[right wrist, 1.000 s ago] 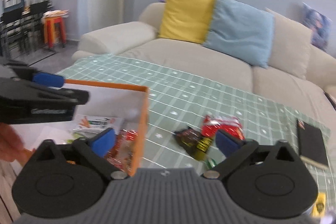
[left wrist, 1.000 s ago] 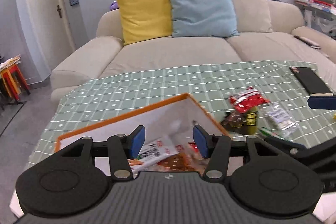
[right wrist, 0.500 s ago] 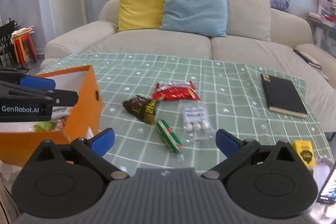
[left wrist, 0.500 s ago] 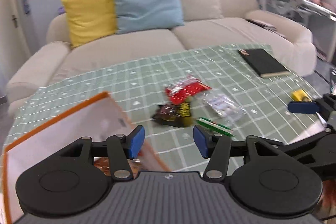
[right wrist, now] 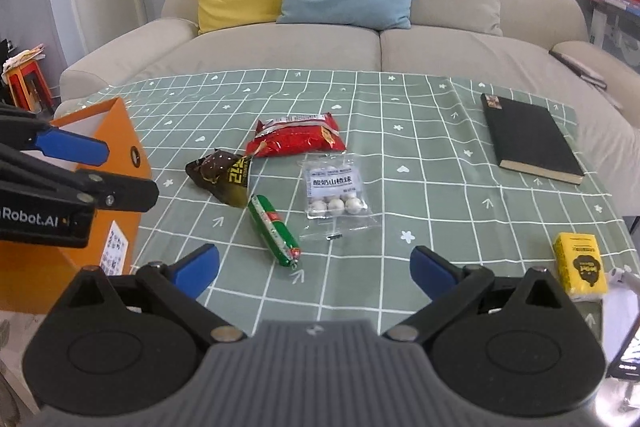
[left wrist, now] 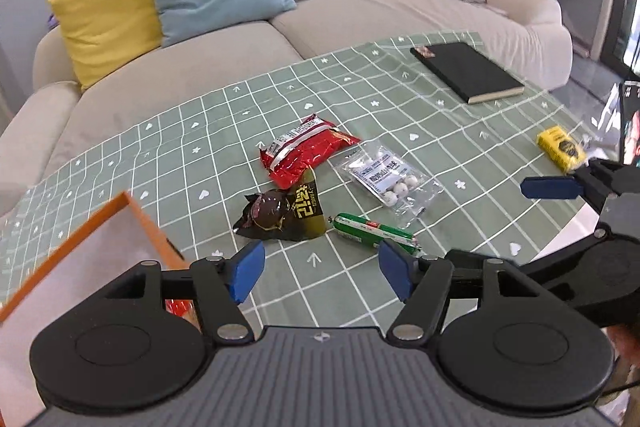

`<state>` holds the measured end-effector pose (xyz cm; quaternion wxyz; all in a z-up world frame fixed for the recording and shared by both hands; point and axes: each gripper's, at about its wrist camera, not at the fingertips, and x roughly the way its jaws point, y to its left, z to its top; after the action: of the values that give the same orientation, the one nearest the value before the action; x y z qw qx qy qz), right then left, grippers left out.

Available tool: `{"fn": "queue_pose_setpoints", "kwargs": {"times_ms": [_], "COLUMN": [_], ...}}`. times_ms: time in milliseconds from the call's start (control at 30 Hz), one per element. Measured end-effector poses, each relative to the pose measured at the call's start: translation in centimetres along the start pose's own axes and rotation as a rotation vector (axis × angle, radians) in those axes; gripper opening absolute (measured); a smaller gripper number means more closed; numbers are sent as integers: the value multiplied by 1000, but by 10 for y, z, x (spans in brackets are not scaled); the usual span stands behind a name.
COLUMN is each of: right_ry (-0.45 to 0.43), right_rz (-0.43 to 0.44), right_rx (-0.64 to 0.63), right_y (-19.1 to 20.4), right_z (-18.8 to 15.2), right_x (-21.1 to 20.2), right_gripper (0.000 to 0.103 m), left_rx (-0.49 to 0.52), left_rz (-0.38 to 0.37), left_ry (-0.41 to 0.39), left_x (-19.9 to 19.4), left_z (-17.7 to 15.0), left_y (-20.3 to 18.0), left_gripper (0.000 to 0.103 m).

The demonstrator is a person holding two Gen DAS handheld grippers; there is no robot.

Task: Organize snacks
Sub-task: 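Grasp the dark chocolate-wrapped snack with the left gripper while the right gripper grasps the clear white-ball pack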

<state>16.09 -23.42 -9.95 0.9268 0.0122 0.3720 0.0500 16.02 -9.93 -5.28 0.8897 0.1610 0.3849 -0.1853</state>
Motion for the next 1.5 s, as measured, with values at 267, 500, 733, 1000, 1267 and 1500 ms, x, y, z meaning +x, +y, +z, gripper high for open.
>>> {"fn": "queue_pose_setpoints", "kwargs": {"times_ms": [267,500,733,1000,1267,1500], "right_ry": [28,45,81,109,137,130], "right_rz": [44,31,-2,-3,12,7], "right_rx": [17,1,-18,-34,-7,-30], "right_y": [-3,-2,-6,-9,-15,-14], "right_z": [16,32,46,46,45,45], "right_x": [34,70,109,135,150,150], "right_gripper": [81,76,76,76,73,59], "left_rx": [49,-7,-39,-99,-227,-272], "left_rz": [-6,-32,55,96,28,-20], "left_ry": [55,120,215,297,350,325], "left_x": [32,70,119,155,174,181], "left_z": [28,50,59,60,66,67], "left_y": [15,28,25,44,59,57], "left_gripper": [77,77,77,77,82,57]}}
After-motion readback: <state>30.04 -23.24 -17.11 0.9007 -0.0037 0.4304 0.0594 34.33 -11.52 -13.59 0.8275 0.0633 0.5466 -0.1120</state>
